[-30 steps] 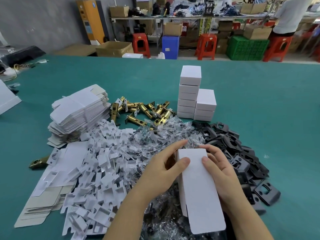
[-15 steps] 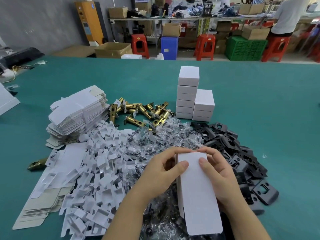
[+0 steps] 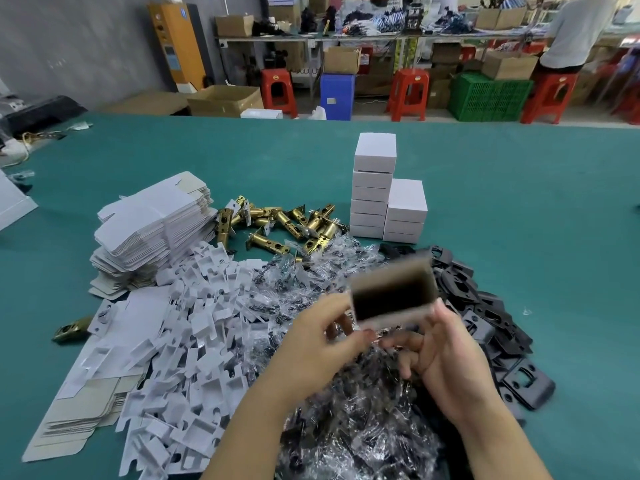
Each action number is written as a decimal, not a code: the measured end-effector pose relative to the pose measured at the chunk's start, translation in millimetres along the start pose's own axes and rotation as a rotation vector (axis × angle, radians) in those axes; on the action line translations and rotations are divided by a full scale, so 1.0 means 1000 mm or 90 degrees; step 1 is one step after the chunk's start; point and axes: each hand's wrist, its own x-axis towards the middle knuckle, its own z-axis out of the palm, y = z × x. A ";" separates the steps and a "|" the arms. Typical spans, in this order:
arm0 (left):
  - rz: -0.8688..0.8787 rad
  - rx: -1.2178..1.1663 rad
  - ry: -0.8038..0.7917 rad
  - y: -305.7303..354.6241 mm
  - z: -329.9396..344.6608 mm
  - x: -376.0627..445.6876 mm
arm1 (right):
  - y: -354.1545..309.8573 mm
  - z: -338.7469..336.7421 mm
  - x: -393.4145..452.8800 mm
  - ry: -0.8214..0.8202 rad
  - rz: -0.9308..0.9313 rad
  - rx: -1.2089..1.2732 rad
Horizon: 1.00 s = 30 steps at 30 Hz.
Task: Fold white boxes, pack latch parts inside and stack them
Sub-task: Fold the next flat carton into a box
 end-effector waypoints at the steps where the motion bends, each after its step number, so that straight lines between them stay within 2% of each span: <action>1: -0.032 -0.038 0.000 0.001 0.000 0.000 | 0.000 0.001 -0.001 -0.005 0.002 0.010; 3: -0.079 -0.102 0.006 0.001 -0.001 -0.001 | 0.001 0.003 0.001 -0.007 0.006 0.004; 7: -0.086 -0.122 -0.012 -0.003 -0.003 0.001 | 0.009 0.004 0.000 -0.011 -0.055 -0.075; 15: -0.038 0.021 -0.006 -0.005 -0.001 0.003 | 0.011 0.007 0.004 -0.015 -0.049 0.001; 22: -0.106 0.069 -0.088 0.010 -0.007 0.009 | 0.012 0.010 0.008 -0.005 -0.046 0.010; 26: -0.159 0.080 -0.151 0.032 -0.047 0.020 | 0.014 0.008 0.010 0.009 -0.030 0.011; 28: -0.153 0.116 -0.120 0.037 -0.076 0.040 | 0.015 0.007 0.011 0.012 -0.025 0.014; 30: -0.153 0.170 -0.018 0.031 -0.102 0.071 | 0.015 0.007 0.011 0.012 -0.020 0.018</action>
